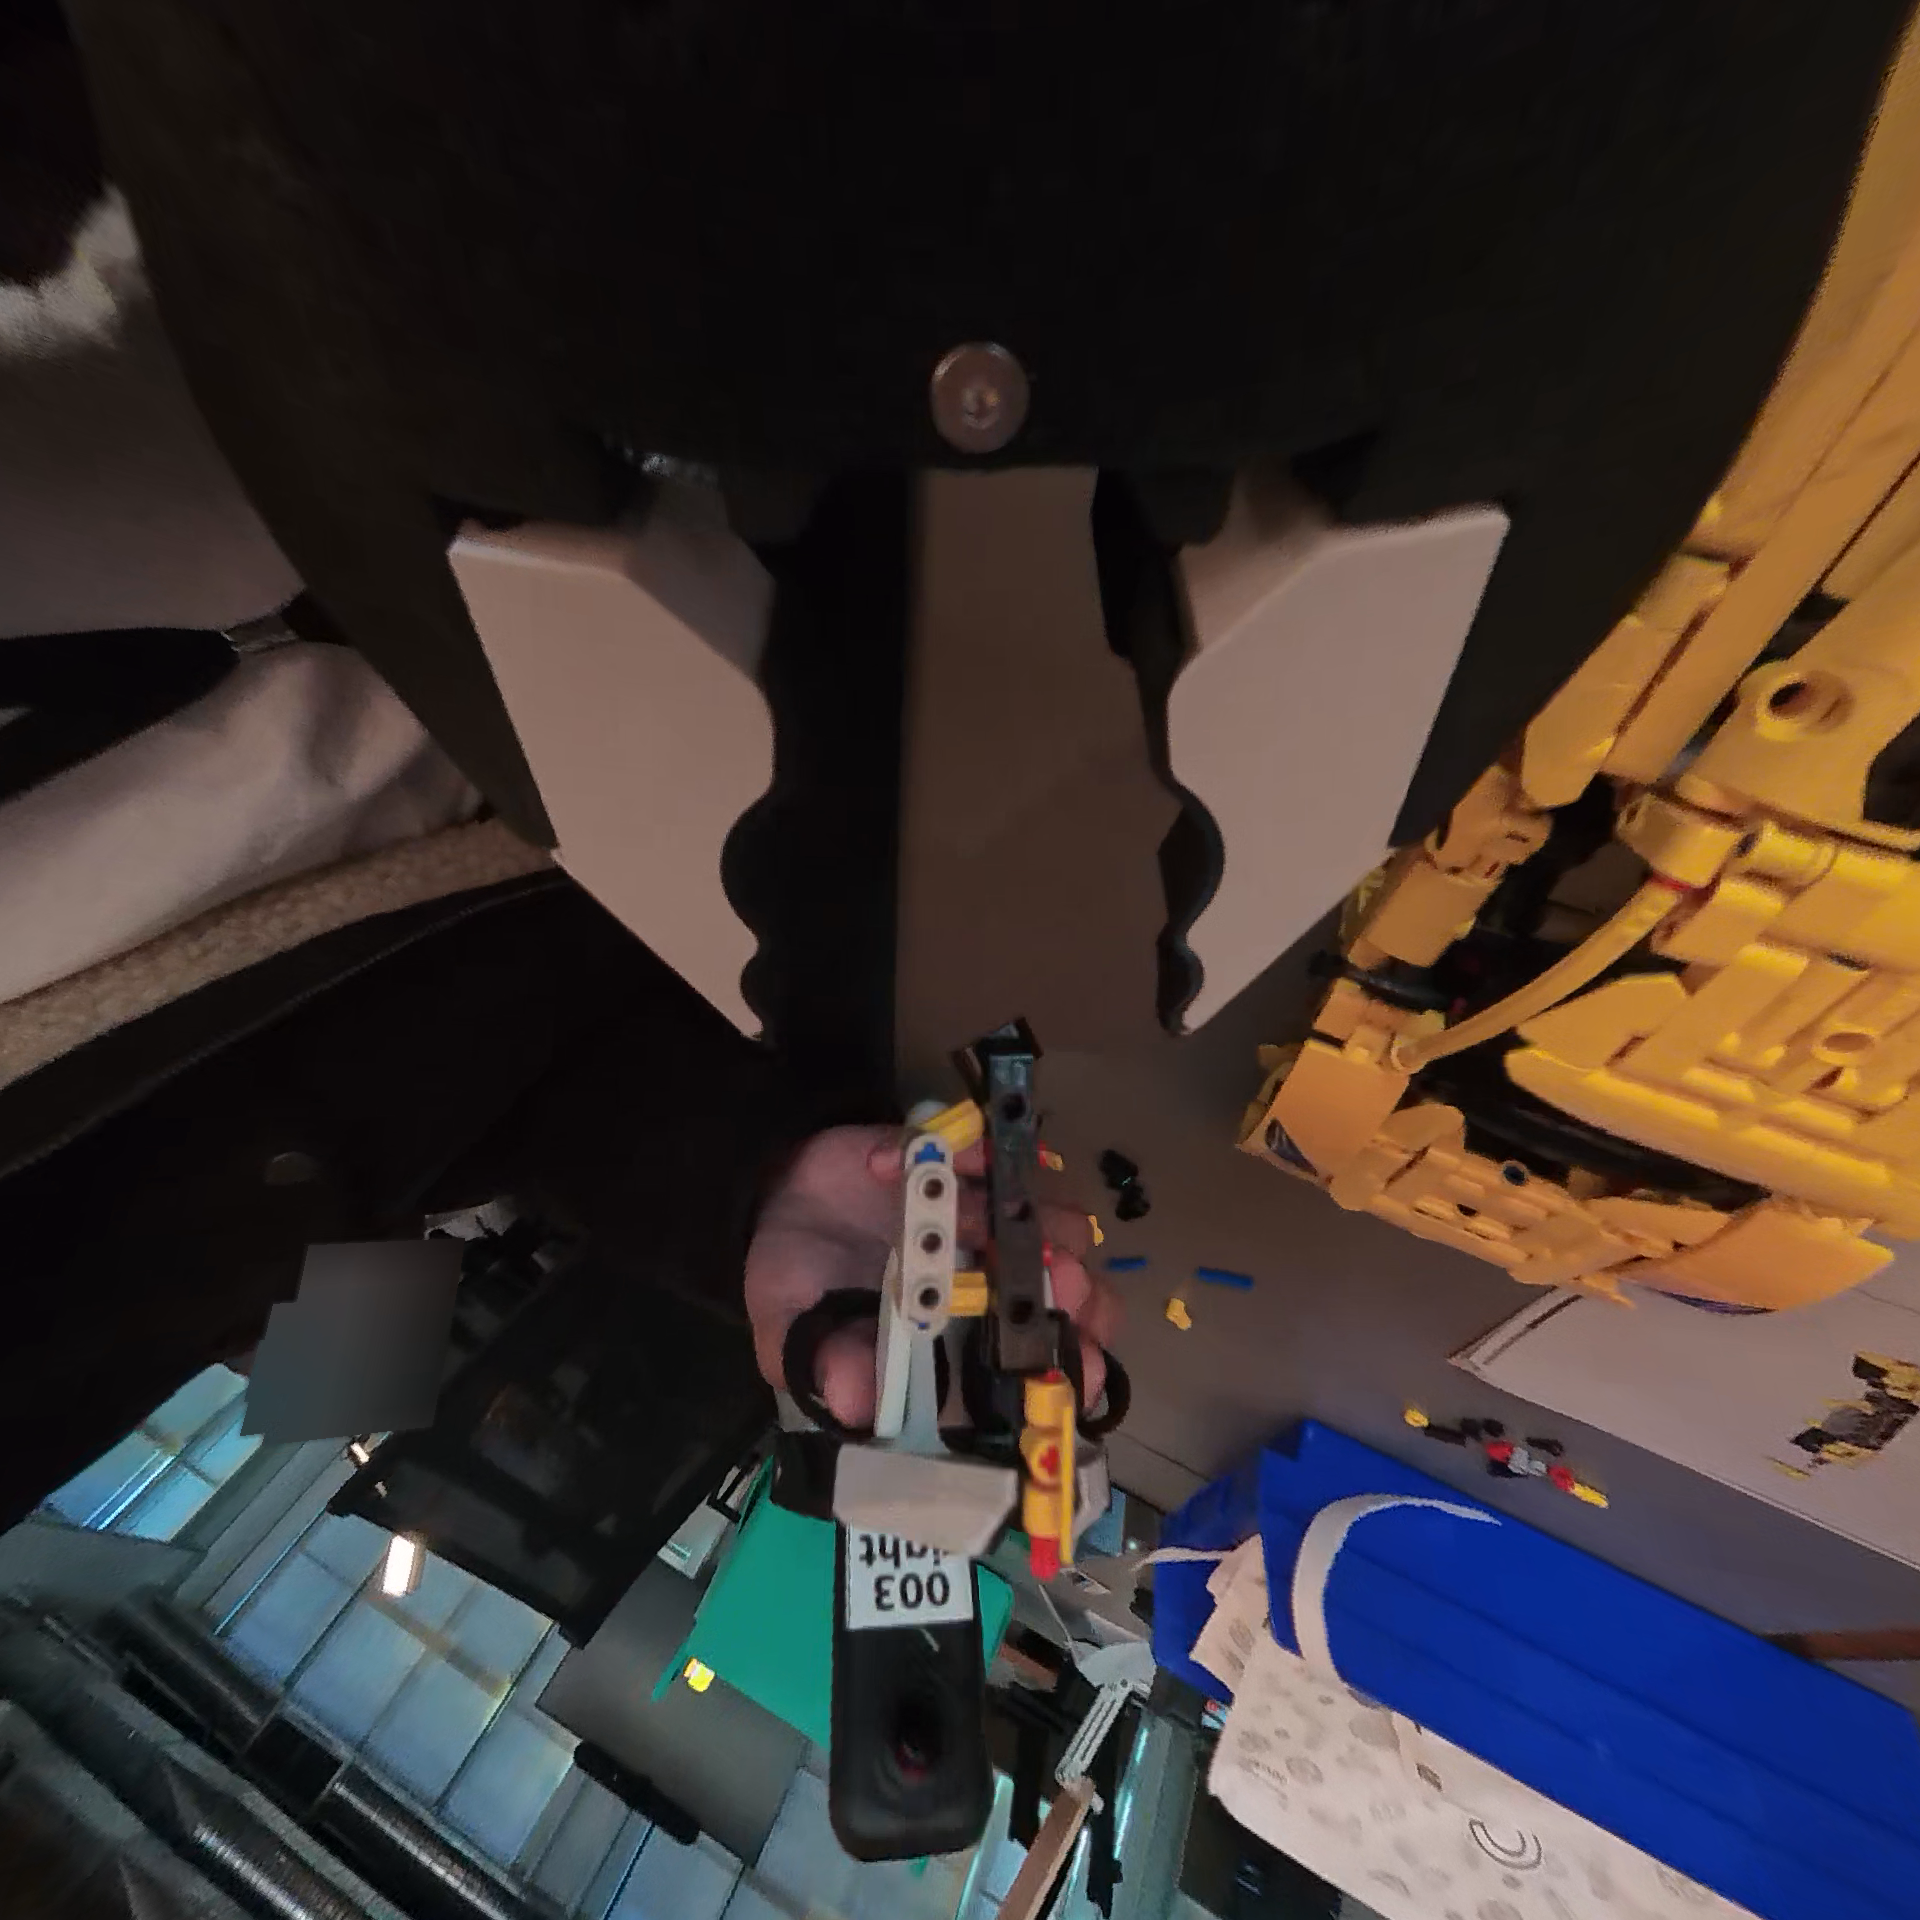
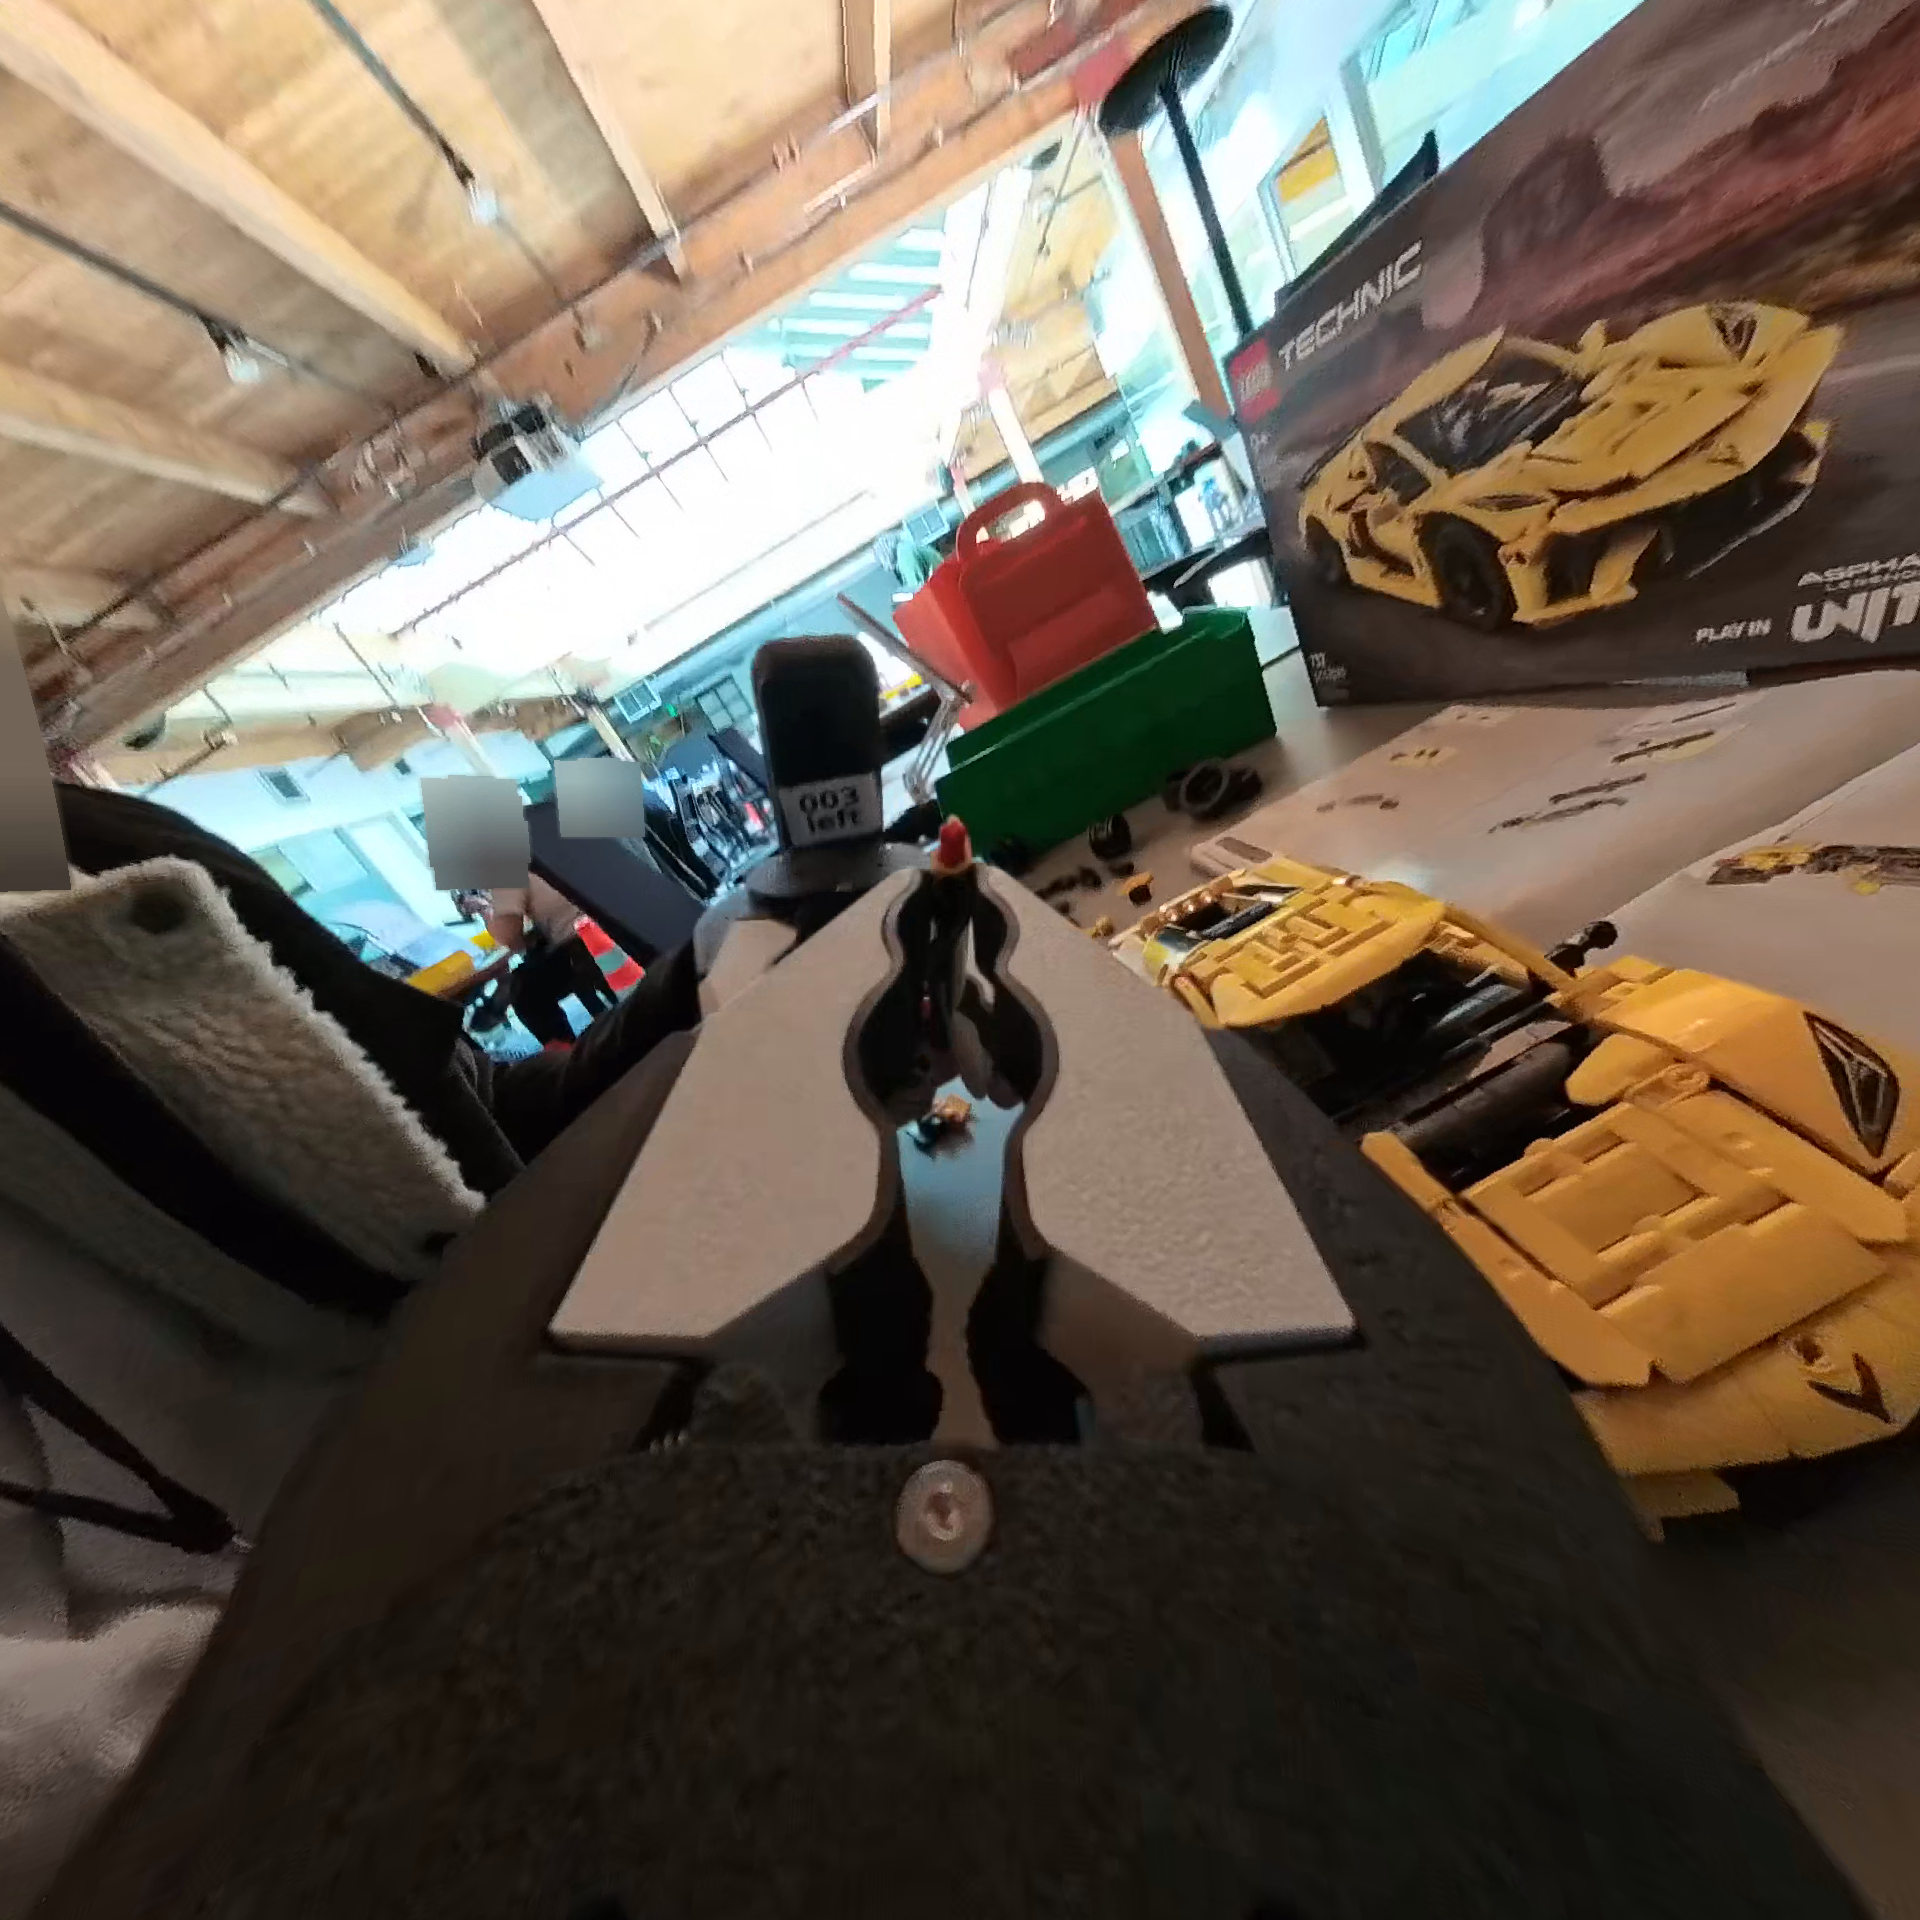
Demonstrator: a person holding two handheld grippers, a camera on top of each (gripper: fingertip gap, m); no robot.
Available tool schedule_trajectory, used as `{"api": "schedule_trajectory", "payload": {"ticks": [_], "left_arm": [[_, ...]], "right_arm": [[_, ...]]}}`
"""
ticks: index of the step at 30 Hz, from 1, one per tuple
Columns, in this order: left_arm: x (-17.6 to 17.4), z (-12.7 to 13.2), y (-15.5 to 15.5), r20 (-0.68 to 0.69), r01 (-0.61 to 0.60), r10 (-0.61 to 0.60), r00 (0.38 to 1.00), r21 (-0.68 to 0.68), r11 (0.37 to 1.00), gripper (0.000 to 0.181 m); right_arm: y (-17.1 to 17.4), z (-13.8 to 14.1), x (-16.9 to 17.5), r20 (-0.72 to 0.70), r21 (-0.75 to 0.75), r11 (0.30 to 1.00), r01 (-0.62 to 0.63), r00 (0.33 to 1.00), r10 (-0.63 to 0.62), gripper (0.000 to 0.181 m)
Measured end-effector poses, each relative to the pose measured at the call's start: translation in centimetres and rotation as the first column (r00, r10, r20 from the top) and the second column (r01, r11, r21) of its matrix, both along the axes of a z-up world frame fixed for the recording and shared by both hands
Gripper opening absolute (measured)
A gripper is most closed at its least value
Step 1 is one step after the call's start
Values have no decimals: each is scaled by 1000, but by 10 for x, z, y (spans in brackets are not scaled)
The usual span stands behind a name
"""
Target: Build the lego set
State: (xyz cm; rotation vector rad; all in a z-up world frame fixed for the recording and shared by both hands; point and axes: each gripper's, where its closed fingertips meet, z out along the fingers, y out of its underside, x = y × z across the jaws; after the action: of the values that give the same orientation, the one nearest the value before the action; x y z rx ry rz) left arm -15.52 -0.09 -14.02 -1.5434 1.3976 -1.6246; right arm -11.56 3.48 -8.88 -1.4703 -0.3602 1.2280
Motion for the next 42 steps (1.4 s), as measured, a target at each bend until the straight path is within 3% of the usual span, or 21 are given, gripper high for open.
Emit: {"api": "schedule_trajectory", "payload": {"ticks": [3,6,9,16,22,24,31,34,40,42], "left_arm": [[10,9,5,25,-53,53,998,-19,998,70],[9,13,10,40,-57,61,997,-90,994,44],[4,17,15,68,-65,75,995,-139,988,32],[6,15,10,48,-51,56,997,-105,993,26],[2,20,8,73,-84,78,994,77,994,25],[2,18,3,58,-65,59,997,108,992,25],[2,9,-2,10,-47,46,999,174,984,23],[1,19,-1,60,-63,53,997,173,983,18],[1,23,-5,101,-55,39,994,156,986,19],[2,20,-5,89,-53,40,995,156,986,20]], "right_arm": [[5,-3,1,16,1,999,35,999,-35,5],[4,-3,-2,33,26,999,37,999,-38,5],[4,-5,-4,63,56,997,52,996,-56,5],[1,-6,-11,66,56,998,22,997,-26,5],[-6,-5,-13,47,27,999,-39,998,38,5],[-10,-3,-15,90,86,996,-34,996,26,5],[-10,-12,-19,91,-5,997,-72,993,72,6],[-8,-20,-20,98,-52,995,-83,991,88,7],[-11,-5,-21,17,-67,989,-135,990,137,6],[-12,-5,-21,56,-19,992,-121,991,122,6]]}}
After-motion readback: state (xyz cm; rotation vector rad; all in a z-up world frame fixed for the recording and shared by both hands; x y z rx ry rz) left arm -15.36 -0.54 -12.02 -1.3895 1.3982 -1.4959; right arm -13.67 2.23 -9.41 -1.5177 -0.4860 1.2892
